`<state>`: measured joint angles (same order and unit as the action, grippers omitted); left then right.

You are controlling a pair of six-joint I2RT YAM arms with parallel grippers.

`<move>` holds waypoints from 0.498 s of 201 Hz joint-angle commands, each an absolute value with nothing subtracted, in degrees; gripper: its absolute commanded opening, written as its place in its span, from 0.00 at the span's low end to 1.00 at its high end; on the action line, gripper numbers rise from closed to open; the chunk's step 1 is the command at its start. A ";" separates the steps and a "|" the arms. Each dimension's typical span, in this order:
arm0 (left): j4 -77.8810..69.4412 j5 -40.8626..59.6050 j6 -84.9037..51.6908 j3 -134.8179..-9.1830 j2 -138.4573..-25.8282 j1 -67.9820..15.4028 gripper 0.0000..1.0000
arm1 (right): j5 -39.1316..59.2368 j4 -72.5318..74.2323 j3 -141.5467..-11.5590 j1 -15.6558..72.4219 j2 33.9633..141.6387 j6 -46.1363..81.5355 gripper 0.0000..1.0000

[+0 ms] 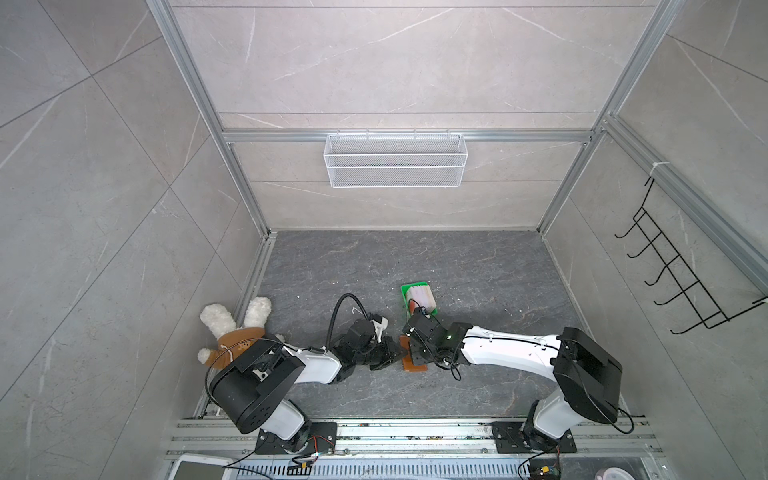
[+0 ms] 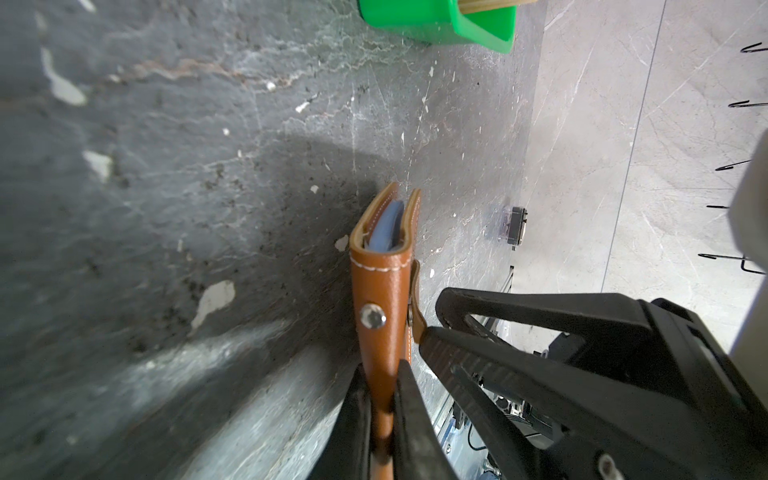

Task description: Put the credit cards into the card holder

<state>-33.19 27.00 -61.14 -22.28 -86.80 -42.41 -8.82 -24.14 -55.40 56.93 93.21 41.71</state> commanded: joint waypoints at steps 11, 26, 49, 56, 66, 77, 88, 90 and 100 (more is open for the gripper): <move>-34.01 26.54 -59.44 -23.78 -86.72 -42.70 0.11 | -7.30 -22.95 -55.23 56.73 93.65 40.43 0.30; -34.01 26.46 -59.45 -23.69 -86.64 -42.80 0.11 | -7.46 -23.18 -55.20 56.73 94.25 40.34 0.30; -34.01 26.37 -59.57 -23.55 -86.49 -42.82 0.11 | -7.91 -23.38 -54.69 56.71 94.58 40.56 0.30; -34.01 26.37 -59.50 -23.49 -86.43 -42.84 0.11 | -8.15 -23.53 -54.54 56.76 94.66 40.58 0.30; -33.97 26.37 -59.53 -23.47 -86.37 -42.89 0.11 | -8.63 -24.15 -54.62 56.77 94.90 40.61 0.30; -34.02 26.34 -59.50 -23.41 -86.35 -42.89 0.11 | -9.74 -25.15 -54.77 56.77 95.21 40.85 0.30; -34.01 26.26 -59.50 -23.46 -86.40 -42.86 0.11 | -10.71 -25.97 -54.75 56.67 95.23 41.04 0.29; -34.01 26.27 -59.50 -23.42 -86.40 -42.88 0.11 | -10.85 -26.11 -54.78 56.77 95.24 41.04 0.29; -34.01 26.26 -59.51 -23.47 -86.45 -42.84 0.11 | -11.98 -26.98 -54.72 56.78 95.07 41.43 0.28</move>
<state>-33.01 26.98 -61.04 -22.28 -86.80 -42.52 -8.78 -23.75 -55.37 56.93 94.50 41.28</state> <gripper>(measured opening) 0.115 0.286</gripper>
